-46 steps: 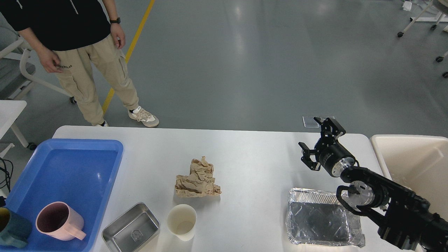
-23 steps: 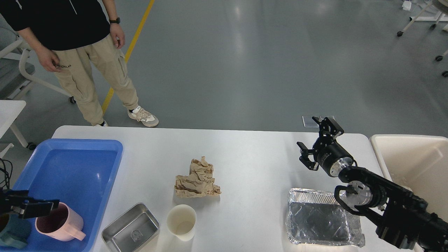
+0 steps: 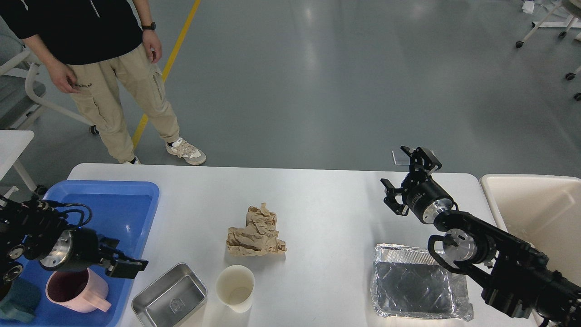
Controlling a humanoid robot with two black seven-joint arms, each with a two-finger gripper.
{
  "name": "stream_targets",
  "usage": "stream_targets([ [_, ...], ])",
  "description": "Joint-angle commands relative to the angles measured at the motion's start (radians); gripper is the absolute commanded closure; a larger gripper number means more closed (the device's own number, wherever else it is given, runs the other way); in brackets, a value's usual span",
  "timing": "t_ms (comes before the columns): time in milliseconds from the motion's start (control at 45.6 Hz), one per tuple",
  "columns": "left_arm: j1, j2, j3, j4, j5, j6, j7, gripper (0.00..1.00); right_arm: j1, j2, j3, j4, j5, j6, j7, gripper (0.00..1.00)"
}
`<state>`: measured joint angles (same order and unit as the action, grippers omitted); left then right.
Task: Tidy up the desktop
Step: 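Reach the left gripper to the metal tin and grasp its edge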
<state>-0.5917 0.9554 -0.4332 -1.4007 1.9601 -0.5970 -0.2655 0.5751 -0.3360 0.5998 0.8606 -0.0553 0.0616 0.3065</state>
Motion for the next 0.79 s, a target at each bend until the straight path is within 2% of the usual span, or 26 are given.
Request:
stream_targets([
  [0,-0.01,-0.067,0.037,0.034,0.06,-0.007,-0.006,0.04,-0.001,-0.001,-0.002,0.0,0.0,0.0,0.0,0.0],
  [175,-0.045,-0.144,0.093,0.107,0.095,-0.004,-0.004,0.07,-0.001,-0.012,0.005,0.026,0.0,0.0,0.002,0.0],
  [439,-0.08,-0.196,0.157,0.132,0.109,-0.001,-0.008,0.23,-0.001,-0.028,0.009,0.046,0.002,-0.009,0.002,0.0],
  [767,-0.076,-0.218,0.183,0.138,0.178,0.006,-0.081,0.36,-0.003,-0.052,0.012,0.051,0.002,-0.008,0.003,0.0],
])
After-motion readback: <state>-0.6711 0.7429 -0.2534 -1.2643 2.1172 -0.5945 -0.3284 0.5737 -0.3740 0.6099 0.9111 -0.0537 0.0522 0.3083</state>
